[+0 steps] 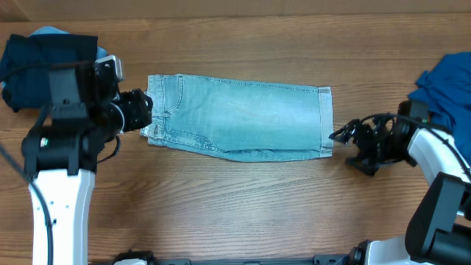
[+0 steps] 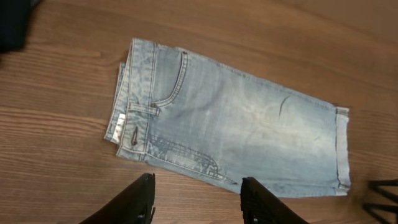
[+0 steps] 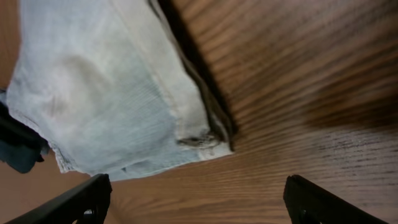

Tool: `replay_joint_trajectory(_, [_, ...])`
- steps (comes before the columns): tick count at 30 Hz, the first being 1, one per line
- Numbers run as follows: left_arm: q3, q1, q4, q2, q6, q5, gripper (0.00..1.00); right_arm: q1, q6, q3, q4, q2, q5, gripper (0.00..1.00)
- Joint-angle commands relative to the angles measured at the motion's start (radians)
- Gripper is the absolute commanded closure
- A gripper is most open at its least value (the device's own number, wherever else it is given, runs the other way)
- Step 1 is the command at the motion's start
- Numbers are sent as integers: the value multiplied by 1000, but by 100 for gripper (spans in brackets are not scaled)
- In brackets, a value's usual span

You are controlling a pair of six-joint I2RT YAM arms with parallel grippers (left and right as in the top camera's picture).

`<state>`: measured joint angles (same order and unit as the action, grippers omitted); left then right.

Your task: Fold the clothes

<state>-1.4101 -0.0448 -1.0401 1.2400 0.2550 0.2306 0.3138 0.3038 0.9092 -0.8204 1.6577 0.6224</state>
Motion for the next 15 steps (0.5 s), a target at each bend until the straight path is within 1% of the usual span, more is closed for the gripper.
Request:
replay_joint_trajectory(1, [-13, 7, -22, -30, -16, -13, 51, 2, 26, -77, 83, -17, 60, 7])
replay_joint_trajectory(7, [-13, 7, -31, -31, -16, -8, 52, 1, 38, -182, 283, -13, 122, 7])
replay_joint_trajectory(12, [-13, 7, -32, -31, -16, -9, 52, 1, 50, -229, 398, 21, 194, 7])
replay_joint_trajectory(15, [-13, 7, -32, -31, -16, -9, 52, 0, 60, -231, 417, 67, 207, 7])
